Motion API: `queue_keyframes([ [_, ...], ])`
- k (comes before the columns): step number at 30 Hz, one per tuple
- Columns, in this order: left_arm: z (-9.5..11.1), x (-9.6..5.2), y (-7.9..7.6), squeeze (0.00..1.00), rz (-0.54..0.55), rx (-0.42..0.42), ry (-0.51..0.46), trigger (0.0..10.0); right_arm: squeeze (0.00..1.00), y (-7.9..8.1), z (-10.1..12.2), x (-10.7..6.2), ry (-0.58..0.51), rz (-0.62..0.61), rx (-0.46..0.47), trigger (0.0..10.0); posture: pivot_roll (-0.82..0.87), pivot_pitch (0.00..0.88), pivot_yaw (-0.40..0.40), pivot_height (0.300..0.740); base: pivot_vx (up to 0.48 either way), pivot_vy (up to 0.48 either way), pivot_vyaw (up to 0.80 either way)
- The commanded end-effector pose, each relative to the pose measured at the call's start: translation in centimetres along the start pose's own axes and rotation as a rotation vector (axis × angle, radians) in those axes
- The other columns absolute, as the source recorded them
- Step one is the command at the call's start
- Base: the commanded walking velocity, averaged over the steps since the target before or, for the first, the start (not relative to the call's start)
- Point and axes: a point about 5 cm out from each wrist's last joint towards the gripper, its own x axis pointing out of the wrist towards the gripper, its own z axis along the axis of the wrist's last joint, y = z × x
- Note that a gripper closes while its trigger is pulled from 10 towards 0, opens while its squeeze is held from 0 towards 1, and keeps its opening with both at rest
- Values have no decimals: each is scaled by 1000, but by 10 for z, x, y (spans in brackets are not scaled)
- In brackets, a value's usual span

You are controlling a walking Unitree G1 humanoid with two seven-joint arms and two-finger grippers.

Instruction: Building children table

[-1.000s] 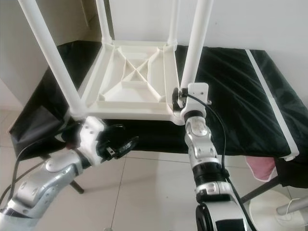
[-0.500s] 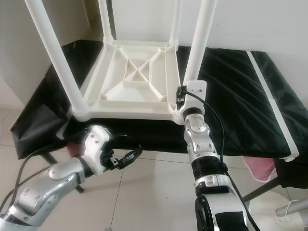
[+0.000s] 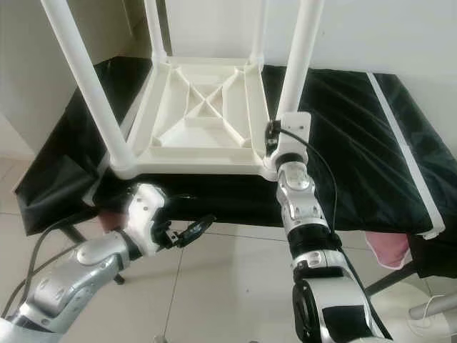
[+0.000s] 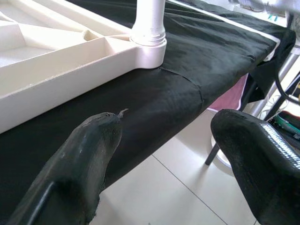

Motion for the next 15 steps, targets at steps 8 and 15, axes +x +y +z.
queue_keyframes([
  [8, 0, 1, -3, 0, -95, 0, 4, 10000, 0, -3, 15, 5, -66, -12, -10, 10000, 3, 43, -52, 740, 0, 0, 0],
  [15, -3, 1, 15, 0, 27, 27, 24, 10000, 0, 1, 18, 11, -50, 26, 24, 10000, 1, 50, -51, 740, 0, 0, 0],
])
